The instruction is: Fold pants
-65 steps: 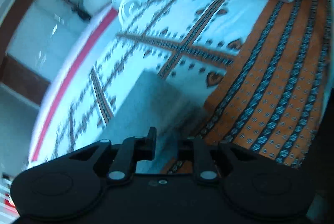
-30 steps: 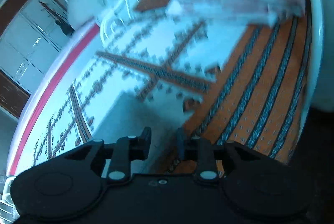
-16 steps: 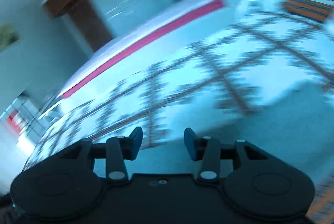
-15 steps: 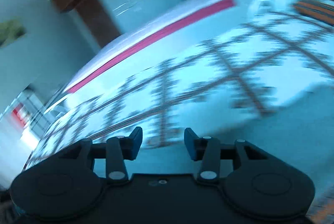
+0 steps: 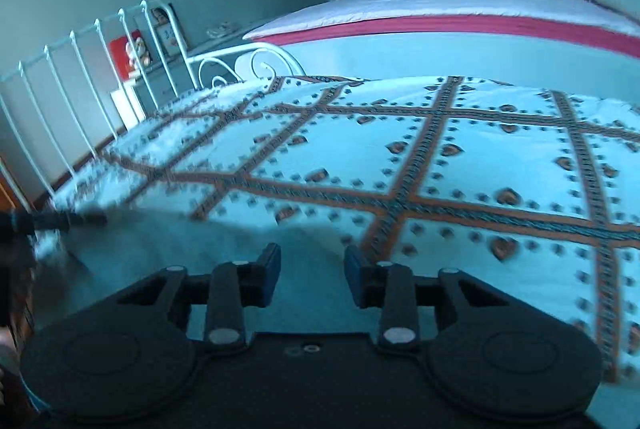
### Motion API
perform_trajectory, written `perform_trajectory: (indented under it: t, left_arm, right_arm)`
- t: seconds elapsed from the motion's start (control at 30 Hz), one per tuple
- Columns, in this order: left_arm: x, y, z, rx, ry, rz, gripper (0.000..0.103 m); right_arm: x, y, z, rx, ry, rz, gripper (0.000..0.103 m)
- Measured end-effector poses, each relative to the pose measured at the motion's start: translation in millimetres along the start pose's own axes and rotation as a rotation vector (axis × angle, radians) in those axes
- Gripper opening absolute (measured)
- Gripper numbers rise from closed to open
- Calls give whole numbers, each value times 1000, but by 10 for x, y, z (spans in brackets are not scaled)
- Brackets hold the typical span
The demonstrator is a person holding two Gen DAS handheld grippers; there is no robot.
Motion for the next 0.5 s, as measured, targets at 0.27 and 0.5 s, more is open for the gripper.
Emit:
perform_trajectory:
  t: [0.27,0.5]
  left_arm:
    - [-94,-13,-7,-34,57,9,82]
    - [-172,-20,9,-16,114,-45,70]
  right_arm:
    - [-525,-99,102,-5,-43,-78,26]
    - [-802,50,66,-26,-163,-187,11]
Point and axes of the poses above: each gripper's, at about its wrist camera, not at the fingertips, and x roughly against the way its jaws point, z to its right, y to its underside, the point moved 3 cm from there along -x, roughly the way its jaws point, and after that the axes turned 10 degrees about z, right-handed, at the moved point
